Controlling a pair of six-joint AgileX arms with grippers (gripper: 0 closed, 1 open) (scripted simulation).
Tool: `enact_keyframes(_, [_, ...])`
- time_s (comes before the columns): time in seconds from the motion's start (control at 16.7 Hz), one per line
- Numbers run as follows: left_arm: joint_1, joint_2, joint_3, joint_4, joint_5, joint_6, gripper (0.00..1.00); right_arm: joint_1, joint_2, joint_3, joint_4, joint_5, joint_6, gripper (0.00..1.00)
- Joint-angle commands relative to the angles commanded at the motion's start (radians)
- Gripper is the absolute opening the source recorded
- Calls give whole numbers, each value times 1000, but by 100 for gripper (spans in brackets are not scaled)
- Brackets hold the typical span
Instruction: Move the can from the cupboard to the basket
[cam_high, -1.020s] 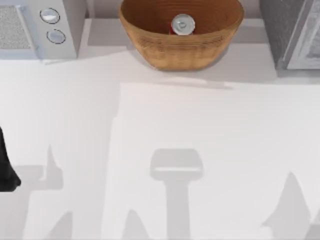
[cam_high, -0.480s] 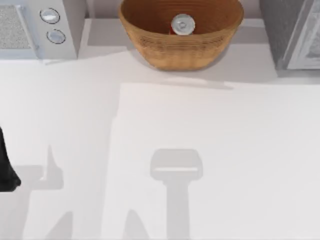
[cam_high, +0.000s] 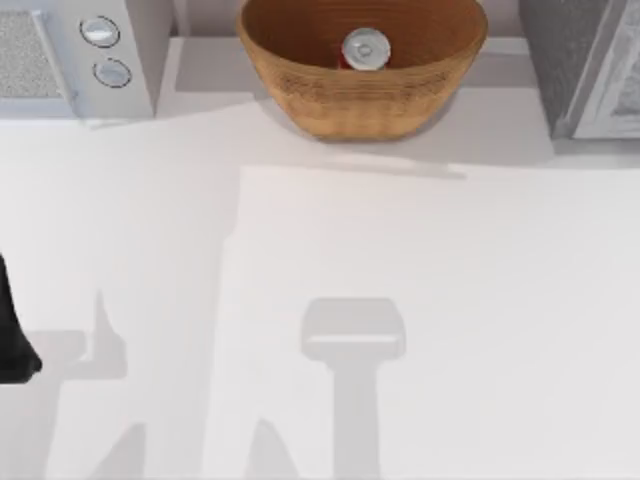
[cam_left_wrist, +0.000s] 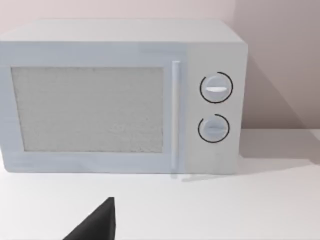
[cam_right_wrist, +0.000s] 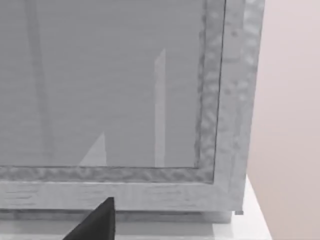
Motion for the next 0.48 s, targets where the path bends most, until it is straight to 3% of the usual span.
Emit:
enact_keyframes(0.24, [0, 0, 0, 0, 0, 0, 100, -17, -10, 214, -222, -18, 2, 100])
enact_keyframes(0.48, [0, 0, 0, 0, 0, 0, 100, -32, -39, 518, -584, -31, 2, 100])
